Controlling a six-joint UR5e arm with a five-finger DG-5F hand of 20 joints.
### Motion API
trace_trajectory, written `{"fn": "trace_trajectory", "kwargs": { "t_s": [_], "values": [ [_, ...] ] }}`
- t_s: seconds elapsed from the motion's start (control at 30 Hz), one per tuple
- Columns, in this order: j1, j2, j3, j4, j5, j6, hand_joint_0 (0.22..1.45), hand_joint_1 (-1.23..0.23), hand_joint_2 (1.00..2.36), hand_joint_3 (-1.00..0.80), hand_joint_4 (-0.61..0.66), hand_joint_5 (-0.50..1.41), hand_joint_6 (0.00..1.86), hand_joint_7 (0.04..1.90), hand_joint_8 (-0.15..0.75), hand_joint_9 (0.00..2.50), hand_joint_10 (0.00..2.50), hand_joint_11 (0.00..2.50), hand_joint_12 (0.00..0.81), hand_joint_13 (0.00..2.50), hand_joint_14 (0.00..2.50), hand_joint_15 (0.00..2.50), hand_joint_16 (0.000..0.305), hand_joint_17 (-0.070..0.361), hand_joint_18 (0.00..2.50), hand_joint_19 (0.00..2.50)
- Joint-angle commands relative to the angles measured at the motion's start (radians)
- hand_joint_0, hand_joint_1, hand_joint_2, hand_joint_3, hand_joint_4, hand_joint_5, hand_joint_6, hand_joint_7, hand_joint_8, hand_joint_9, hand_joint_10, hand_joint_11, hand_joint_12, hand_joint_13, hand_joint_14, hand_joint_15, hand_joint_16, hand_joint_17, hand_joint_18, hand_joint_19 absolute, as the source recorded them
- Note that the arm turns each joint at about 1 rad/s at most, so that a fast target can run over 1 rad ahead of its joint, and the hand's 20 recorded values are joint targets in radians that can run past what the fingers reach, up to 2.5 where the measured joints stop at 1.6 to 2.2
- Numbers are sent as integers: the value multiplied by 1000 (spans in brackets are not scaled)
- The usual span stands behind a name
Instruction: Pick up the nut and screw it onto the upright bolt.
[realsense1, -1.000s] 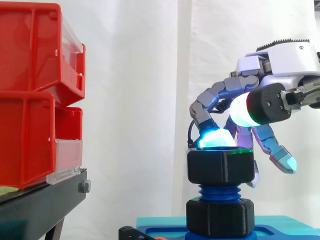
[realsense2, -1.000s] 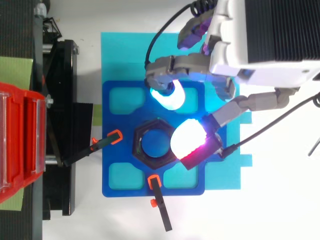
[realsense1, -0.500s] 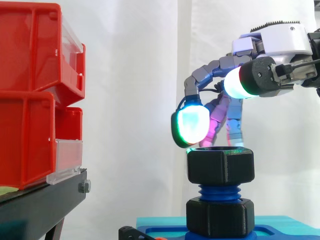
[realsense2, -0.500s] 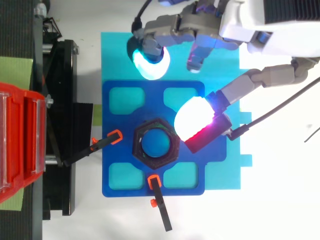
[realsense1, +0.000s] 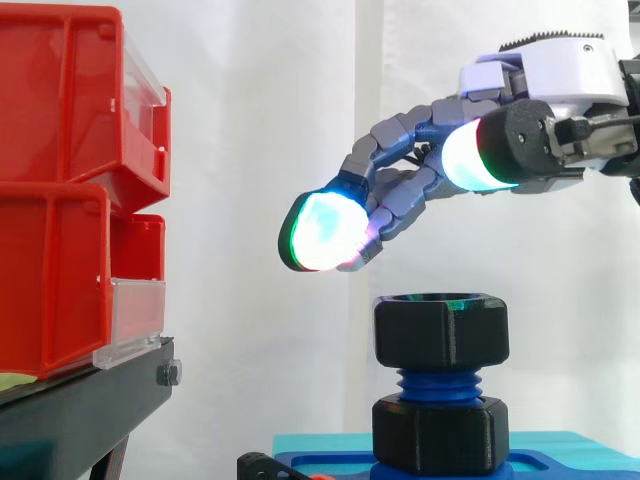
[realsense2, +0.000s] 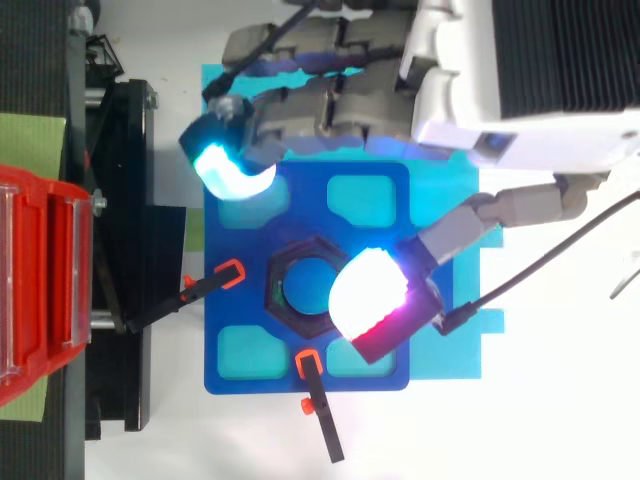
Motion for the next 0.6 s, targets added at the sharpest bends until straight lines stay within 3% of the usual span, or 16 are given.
{"fn": "trace_trajectory", "kwargs": {
  "t_s": [0.0, 0.1, 0.3, 0.57],
  "values": [
    [12, -1, -8, 10, 3, 0, 452, -379, 1000, -500, 97, -196, 501, 559, 207, 503, 0, 0, 313, 208, 0, 0, 35, 79, 0, 0],
    [24, -1, -32, 17, 0, 8, 449, -375, 1000, -500, 100, -196, 501, 562, 208, 497, 0, 0, 316, 221, 0, 0, 36, 80, 0, 0],
    [29, -1, -40, 42, -3, 9, 449, -374, 1000, -500, 104, -196, 501, 560, 209, 499, 0, 0, 316, 216, 0, 0, 36, 81, 0, 0],
    [32, -1, -40, 31, -2, 9, 448, -376, 1000, -500, 101, -198, 501, 560, 210, 495, 0, 0, 315, 199, 0, 0, 36, 81, 0, 0]
  ]
}}
